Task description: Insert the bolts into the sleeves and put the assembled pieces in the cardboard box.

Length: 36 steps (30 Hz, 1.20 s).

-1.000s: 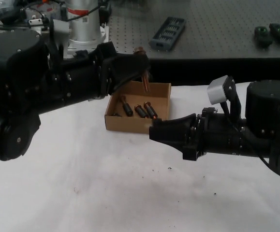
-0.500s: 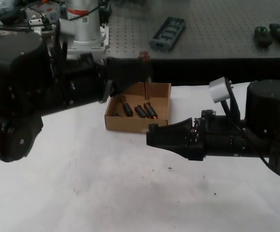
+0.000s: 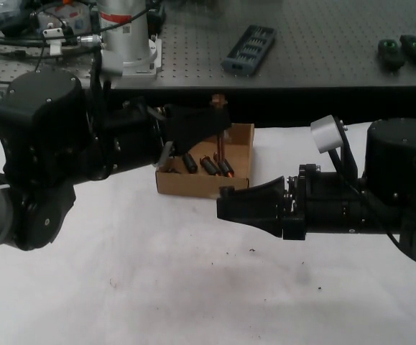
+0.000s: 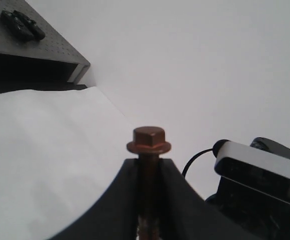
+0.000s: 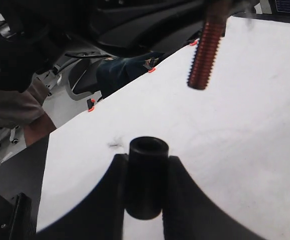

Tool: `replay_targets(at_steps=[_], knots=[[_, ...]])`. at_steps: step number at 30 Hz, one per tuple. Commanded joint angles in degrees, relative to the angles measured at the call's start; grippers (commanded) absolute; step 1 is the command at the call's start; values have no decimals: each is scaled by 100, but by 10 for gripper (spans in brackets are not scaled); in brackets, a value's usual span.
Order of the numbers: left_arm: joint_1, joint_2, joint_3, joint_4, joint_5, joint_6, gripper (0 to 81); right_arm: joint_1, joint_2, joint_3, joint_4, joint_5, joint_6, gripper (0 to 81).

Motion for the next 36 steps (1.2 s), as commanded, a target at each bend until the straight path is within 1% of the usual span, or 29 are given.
replay_targets(at_steps=[1,6,11,18,29,36], knots=[[-30,-23,-22,-202,88,152,6,-25,16,-5,-127,-63,42,51],[-30,-23,-22,-202,337,97,6,-25,12,-18,-138,53,42,51],[-30,-23,-22,-202,382,96,6,-25,12,-18,-138,53,42,51],[-188,-23,-22,-185,694,74,6,-25,83,-30,-138,52,42,51],[-248,-23,-22,103,693,152,6,-25,94,-40,-283,42,172,51],[-248,-23,-22,103,484,228,6,-25,94,-40,-319,42,176,51]])
